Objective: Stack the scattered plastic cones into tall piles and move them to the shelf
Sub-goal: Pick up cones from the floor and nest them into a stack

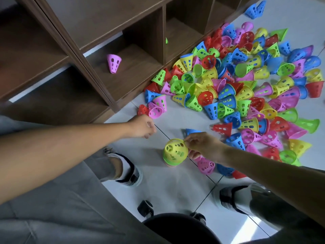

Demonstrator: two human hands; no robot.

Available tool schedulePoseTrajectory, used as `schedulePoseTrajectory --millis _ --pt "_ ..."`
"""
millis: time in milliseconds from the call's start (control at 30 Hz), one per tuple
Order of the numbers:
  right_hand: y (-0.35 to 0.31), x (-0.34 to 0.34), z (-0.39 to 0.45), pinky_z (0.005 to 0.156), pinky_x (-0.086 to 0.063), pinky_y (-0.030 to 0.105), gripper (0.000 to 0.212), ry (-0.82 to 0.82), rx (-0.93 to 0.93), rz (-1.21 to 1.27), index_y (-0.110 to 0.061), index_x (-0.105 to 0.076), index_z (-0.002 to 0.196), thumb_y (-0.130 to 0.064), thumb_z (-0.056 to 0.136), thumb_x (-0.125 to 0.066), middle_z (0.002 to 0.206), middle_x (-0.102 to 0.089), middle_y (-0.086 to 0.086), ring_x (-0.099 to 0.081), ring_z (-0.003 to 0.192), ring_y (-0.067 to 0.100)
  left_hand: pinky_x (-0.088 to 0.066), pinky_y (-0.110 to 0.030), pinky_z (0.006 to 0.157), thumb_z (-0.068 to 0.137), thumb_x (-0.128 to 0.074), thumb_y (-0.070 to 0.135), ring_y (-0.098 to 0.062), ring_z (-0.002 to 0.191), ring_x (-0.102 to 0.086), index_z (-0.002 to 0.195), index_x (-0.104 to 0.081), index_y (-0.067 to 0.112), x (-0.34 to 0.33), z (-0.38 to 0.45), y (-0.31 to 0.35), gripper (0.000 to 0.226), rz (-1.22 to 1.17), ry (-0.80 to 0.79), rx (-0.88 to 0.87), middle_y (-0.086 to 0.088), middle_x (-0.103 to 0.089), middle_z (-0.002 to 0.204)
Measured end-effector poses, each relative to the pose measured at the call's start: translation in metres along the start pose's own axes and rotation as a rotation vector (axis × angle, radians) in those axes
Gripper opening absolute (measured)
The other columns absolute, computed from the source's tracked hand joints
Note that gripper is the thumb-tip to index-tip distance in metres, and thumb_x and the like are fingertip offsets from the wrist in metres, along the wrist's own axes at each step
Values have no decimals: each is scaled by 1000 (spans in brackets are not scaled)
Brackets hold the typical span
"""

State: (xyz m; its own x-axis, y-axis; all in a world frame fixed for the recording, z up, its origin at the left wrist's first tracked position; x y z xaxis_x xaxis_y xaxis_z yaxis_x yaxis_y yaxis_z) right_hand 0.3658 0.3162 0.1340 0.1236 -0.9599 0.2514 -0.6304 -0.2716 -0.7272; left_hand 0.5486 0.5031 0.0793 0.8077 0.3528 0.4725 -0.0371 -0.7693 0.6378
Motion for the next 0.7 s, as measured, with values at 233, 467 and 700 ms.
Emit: schedulePoseTrajectory --millis 233,467,700 --pt "19 0 15 75 -62 36 13 32 24 -113 -11 -68 102 -8 99 -56 84 -74 9 -71 73 18 -60 -49 82 86 -70 11 -34 83 -70 71 -63 19 67 48 10 18 96 295 -76 -8 -68 76" --pt "10 21 43 62 -56 21 16 67 16 -201 -25 -65 91 -13 99 -58 87 -74 -2 -72 73 13 -56 -42 89 92 -67 16 -28 97 -65 102 -66 8 125 80 21 13 138 485 -68 -10 -68 102" --pt "-6 48 106 75 -59 42 9 202 -12 -124 -20 -66 97 -13 96 -61 90 -73 6 -69 67 18 -50 -39 98 95 -66 22 -32 122 -56 134 -53 12 146 123 22 42 141 606 104 -14 -54 136"
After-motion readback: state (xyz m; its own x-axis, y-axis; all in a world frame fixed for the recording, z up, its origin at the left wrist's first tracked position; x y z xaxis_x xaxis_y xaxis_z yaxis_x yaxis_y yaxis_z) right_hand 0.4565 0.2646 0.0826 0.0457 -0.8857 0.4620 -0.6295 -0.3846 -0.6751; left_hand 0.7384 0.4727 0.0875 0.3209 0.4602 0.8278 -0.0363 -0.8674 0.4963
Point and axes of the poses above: each hand's wrist, its own z-axis towards the middle knuckle, its own x-axis out of the back of the hand, y = z × x, the point moved 1 cm from there along z, towards the middle knuckle
